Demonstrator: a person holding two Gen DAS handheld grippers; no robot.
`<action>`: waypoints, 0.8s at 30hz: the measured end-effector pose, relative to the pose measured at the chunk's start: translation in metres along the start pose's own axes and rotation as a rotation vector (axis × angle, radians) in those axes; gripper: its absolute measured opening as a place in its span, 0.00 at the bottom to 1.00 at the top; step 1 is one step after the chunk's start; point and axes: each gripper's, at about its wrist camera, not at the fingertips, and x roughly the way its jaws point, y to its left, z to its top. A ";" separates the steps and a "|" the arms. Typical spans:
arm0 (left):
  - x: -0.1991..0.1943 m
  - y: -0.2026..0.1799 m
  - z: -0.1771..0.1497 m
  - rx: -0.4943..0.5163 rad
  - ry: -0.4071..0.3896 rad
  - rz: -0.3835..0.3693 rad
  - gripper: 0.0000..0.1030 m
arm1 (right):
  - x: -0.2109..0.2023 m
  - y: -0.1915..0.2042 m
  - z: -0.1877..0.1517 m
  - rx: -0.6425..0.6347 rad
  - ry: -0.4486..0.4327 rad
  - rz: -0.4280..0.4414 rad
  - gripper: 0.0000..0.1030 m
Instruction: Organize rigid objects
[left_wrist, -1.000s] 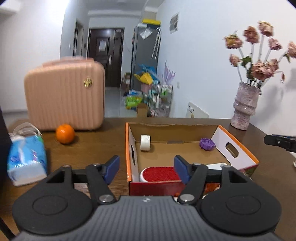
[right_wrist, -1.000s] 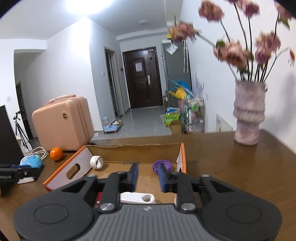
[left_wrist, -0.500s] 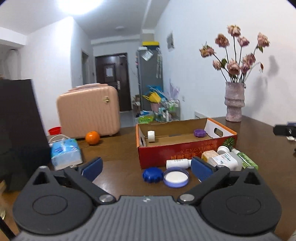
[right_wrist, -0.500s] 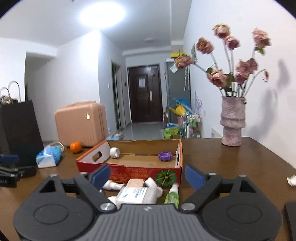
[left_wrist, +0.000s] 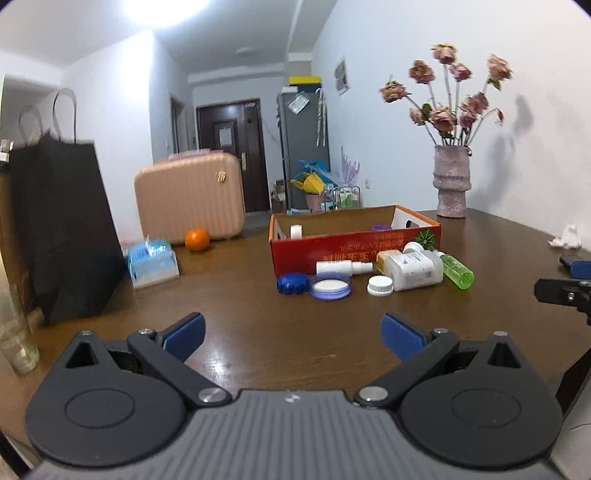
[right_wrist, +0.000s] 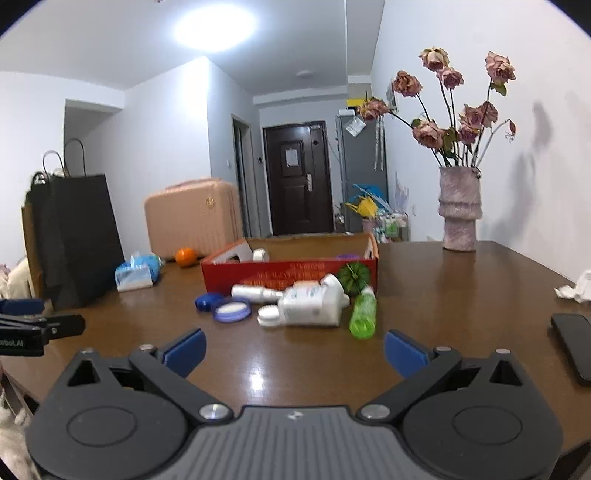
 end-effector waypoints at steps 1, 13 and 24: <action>-0.002 -0.003 0.003 0.004 -0.018 -0.005 1.00 | -0.005 0.000 0.000 -0.005 -0.002 -0.006 1.00; 0.031 -0.009 -0.011 -0.039 0.068 -0.035 1.00 | 0.024 -0.012 -0.011 0.047 0.096 -0.049 1.00; 0.129 0.003 0.000 -0.083 0.185 -0.022 1.00 | 0.099 -0.009 0.001 0.049 0.153 0.092 1.00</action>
